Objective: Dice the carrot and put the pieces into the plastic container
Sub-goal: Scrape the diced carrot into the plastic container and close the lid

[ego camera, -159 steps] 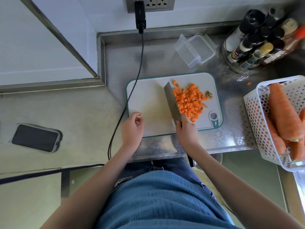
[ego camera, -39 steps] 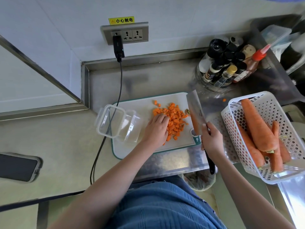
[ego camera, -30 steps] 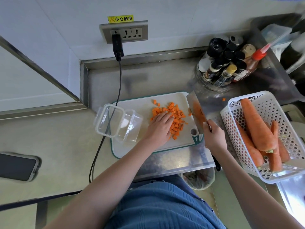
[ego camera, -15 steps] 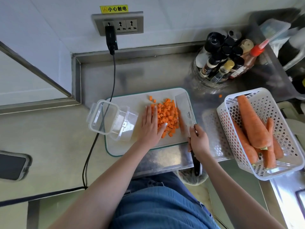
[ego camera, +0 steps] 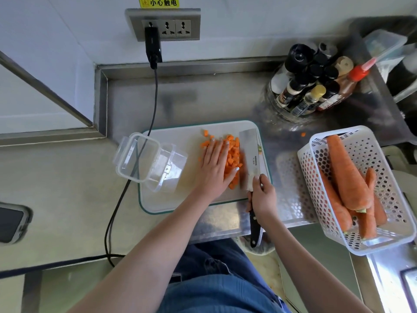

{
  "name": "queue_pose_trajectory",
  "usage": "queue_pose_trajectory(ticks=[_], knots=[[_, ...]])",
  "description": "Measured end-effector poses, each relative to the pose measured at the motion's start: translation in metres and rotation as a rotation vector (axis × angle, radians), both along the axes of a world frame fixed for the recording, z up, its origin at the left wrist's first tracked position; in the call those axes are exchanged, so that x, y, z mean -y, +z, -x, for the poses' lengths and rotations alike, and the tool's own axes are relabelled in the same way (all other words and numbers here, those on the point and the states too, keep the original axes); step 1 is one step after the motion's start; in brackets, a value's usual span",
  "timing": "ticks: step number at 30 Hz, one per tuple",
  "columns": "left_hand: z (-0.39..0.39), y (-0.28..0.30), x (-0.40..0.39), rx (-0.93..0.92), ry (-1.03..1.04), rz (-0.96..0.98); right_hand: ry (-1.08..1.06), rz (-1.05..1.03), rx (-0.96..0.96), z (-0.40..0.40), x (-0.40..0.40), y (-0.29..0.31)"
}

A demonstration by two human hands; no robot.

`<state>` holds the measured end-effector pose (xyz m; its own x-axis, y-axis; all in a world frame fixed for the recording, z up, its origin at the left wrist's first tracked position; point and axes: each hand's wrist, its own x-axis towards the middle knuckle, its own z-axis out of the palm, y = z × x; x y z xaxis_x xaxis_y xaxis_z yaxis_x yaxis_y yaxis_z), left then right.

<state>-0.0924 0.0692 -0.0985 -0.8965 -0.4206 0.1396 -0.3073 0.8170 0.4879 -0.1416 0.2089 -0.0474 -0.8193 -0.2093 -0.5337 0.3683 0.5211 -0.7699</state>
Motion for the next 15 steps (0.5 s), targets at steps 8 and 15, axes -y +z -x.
queue_pose_trajectory(ticks=[8,15], knots=[[0.022,0.006,-0.009,-0.073,-0.005,0.061,-0.031,0.085,0.087,-0.008,0.006,0.005],[0.036,0.005,-0.018,-0.092,-0.039,0.023,-0.052,0.144,0.13,-0.008,0.006,0.002]])
